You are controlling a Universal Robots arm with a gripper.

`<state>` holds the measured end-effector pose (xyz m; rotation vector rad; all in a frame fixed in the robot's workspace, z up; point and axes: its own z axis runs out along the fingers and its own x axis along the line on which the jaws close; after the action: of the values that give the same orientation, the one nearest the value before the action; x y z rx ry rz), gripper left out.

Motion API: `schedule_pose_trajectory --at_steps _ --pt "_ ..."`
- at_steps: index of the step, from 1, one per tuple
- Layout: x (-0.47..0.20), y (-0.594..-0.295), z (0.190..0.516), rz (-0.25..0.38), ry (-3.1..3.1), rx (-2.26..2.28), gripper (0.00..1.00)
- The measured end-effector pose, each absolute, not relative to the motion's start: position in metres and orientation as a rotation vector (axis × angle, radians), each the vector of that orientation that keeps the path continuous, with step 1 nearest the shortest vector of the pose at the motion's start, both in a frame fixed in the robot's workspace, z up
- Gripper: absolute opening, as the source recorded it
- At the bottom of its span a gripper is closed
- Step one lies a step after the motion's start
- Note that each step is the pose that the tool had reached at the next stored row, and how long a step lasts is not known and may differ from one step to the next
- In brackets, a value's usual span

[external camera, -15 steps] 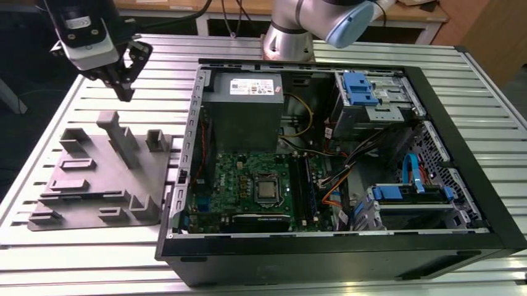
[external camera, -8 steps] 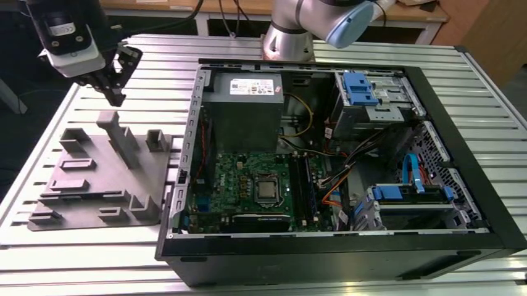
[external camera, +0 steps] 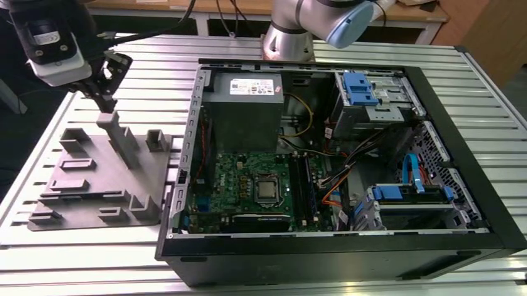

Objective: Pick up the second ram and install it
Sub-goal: 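Reach for the second ram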

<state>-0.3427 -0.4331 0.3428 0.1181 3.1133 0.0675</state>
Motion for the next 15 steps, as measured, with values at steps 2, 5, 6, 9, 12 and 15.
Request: schedule_pose_trajectory --at_steps 2,5,6,9,12,15 --pt "-0.346 -0.436 0.342 0.068 3.113 0.118 0.07" --pt "-0.351 -0.440 0.340 0.068 3.113 0.118 0.07" --pt "-0.352 -0.441 0.340 0.067 3.113 0.118 0.07" --pt "-0.356 -0.445 0.338 0.068 3.113 0.118 0.07" --pt "-0.360 -0.450 0.336 0.068 3.113 0.118 0.07" --pt "-0.365 -0.454 0.334 0.068 3.113 0.118 0.07"
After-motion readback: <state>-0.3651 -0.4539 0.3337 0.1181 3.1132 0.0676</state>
